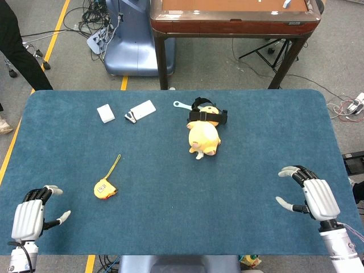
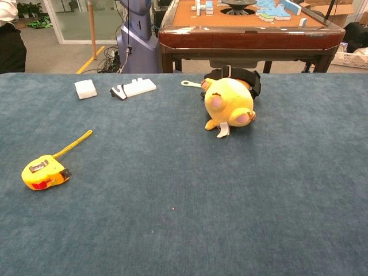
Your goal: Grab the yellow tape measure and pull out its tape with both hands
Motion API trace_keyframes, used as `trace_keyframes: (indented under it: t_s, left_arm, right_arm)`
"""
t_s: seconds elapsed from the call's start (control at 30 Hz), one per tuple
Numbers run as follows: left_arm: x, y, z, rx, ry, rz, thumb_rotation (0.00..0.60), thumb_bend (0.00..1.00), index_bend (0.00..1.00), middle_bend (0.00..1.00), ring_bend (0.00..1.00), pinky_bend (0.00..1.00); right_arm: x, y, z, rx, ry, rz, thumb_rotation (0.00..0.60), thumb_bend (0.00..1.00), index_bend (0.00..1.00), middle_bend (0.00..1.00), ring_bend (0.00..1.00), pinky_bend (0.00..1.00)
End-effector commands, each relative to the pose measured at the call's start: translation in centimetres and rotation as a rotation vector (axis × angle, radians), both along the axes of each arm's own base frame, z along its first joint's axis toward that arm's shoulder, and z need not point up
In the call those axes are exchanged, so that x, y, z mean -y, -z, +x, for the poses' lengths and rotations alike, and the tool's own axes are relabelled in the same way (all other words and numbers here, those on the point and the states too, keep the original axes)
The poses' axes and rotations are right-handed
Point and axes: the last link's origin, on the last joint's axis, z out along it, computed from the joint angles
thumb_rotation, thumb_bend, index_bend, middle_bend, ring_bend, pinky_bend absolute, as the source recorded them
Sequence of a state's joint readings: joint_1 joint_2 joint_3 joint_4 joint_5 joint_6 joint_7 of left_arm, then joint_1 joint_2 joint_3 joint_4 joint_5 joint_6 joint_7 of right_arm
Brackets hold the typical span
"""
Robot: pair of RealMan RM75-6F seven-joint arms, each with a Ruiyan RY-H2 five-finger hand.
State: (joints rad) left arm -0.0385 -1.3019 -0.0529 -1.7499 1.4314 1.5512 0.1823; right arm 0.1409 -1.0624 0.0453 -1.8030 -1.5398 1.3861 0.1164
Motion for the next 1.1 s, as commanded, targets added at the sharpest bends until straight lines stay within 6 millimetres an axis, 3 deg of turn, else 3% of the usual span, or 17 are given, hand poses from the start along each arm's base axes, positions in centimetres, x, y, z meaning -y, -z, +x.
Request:
trace_keyframes:
  t_s: [0.03,0.57,0.93,1.1]
  left_arm:
    - [0.0,-0.1,0.0,0.0,0.001,0.001,0.6,0.13,0.37,0.32,0.27,0.19]
    - [-1.0,0.2,0.4,0.001,0.05,-0.044,0.6,0.13,0.37,0.32,0.27,0.19]
    - [-4.7,1.4,1.7,0.009,0.174,-0.264,0.6,0.13,0.3,0.26,0.25,0.17]
    - [-6.6,2.0,2.3,-0.067,0.205,-0.399,0.6,0.13,0.19,0.2,0.16,0.11]
  right_arm:
    - [-0.1,0.0,0.0,-0.001,0.002,-0.001,0.6,0.26,0.35,0.3,0.2,0.26]
    - [-0.1,-1.3,0.0,-0.02,0.012,-0.044,0.6,0.26,0.35,0.3,0.2,0.26]
    - [0.2,-2.2,0.5,-0.049,0.011,-0.062,0.6,0.26,0.35,0.3,0.2,0.26]
    - [-0.1,-2.3,0.5,-0.051,0.019,-0.066,0.6,0.26,0.35,0.3,0.2,0.26]
